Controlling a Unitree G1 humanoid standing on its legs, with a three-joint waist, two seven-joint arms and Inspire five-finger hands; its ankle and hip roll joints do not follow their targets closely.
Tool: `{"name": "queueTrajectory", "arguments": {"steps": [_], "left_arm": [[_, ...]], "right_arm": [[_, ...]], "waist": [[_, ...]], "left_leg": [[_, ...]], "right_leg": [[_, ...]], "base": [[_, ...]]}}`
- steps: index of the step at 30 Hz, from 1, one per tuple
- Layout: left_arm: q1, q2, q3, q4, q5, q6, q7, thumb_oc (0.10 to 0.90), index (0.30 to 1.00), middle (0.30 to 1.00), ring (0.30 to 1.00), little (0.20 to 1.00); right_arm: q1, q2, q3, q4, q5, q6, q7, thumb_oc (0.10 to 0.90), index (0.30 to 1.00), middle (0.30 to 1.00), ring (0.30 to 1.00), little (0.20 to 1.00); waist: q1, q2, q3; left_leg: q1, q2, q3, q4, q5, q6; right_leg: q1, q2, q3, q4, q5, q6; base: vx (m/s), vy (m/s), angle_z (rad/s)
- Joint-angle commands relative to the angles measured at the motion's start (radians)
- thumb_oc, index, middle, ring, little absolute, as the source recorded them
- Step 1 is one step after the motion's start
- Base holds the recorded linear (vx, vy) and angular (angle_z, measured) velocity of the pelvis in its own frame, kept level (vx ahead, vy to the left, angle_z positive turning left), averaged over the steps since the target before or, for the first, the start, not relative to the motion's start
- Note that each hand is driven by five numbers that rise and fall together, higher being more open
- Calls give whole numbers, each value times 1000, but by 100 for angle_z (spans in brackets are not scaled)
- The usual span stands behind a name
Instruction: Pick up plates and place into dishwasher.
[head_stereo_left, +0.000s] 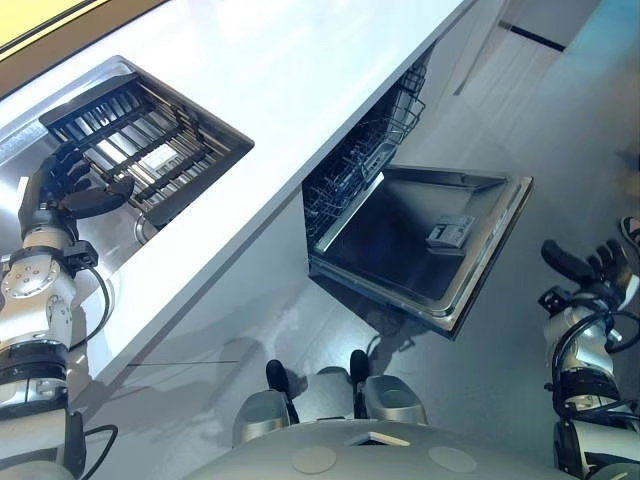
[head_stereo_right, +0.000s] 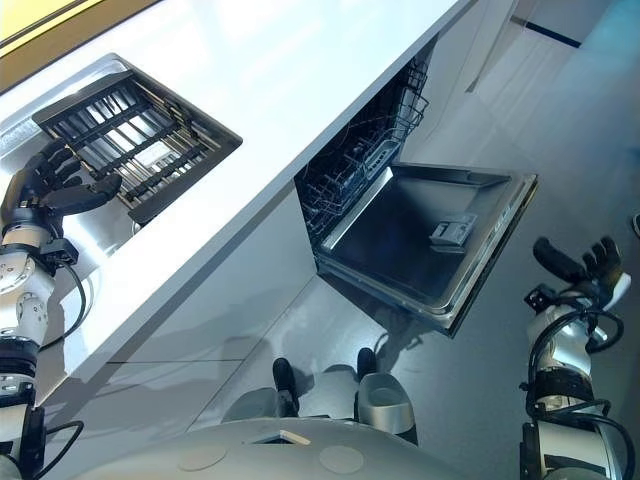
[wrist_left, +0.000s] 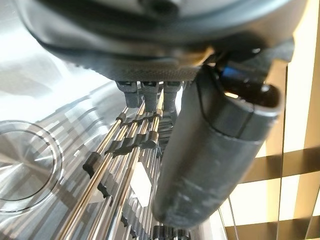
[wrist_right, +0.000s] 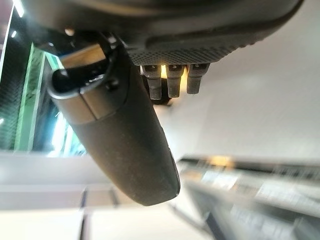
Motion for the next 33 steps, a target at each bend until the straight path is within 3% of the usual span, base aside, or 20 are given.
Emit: {"name": "queueTrajectory", "arguments": {"steps": [1, 8, 15, 18, 23, 29, 33], "left_arm": [[-106, 119, -3, -19, -76, -77, 6, 800, 900, 900, 900, 900], [-235, 203, -11, 78, -162, -87, -12, 800, 900, 900, 900, 900], [-432, 290, -52, 150, -353, -86, 37, 800, 900, 900, 900, 900], [-490, 312, -65, 189, -403, -88, 60, 800, 900, 900, 900, 900], [-535, 337, -72, 233, -410, -90, 76, 800, 900, 900, 900, 900], [-555, 344, -66, 222, -400, -60, 65, 800, 900, 900, 900, 900], [-585, 334, -94, 207, -394, -33, 68, 800, 900, 900, 900, 900]], "right_arm": [[-11, -100, -38, 6, 48, -96, 26, 800, 900, 900, 900, 900], [-12, -114, -59, 204, 250, -38, 233, 800, 900, 900, 900, 900], [-61, -122, -18, 291, 345, -27, 290, 800, 900, 900, 900, 900], [-82, -109, 8, 299, 381, -28, 307, 800, 900, 900, 900, 900], [-104, -72, 53, 295, 484, -7, 435, 800, 900, 900, 900, 900], [-156, -14, 144, 241, 654, 97, 656, 800, 900, 900, 900, 900], [-212, 30, 204, 195, 733, 131, 733, 800, 900, 900, 900, 900]], "waist": [[-32, 76, -104], [-32, 89, -46], [-48, 80, 42], [-53, 81, 65], [-53, 84, 88], [-30, 90, 102], [-12, 97, 100]], "left_leg": [[-98, -52, -45, 165, -153, 23], [-245, -32, -68, 359, -187, 18], [-437, -17, -94, 593, -261, 30], [-483, -23, -107, 638, -276, 35], [-546, -37, -125, 700, -298, 41], [-605, -55, -150, 757, -314, 47], [-619, -65, -160, 754, -310, 45]], "right_leg": [[-69, 34, -75, 230, -183, 38], [-148, 16, -94, 388, -243, -16], [-320, -6, -97, 635, -322, -74], [-371, -14, -93, 697, -340, -88], [-444, -34, -86, 775, -362, -102], [-508, -52, -81, 830, -374, -113], [-525, -61, -82, 826, -366, -108]], "base": [[-5, -125, -5], [-49, -80, -5], [-125, -41, 9], [-72, 16, -10], [-20, 42, -3], [16, 41, 5], [30, 37, 10]]}}
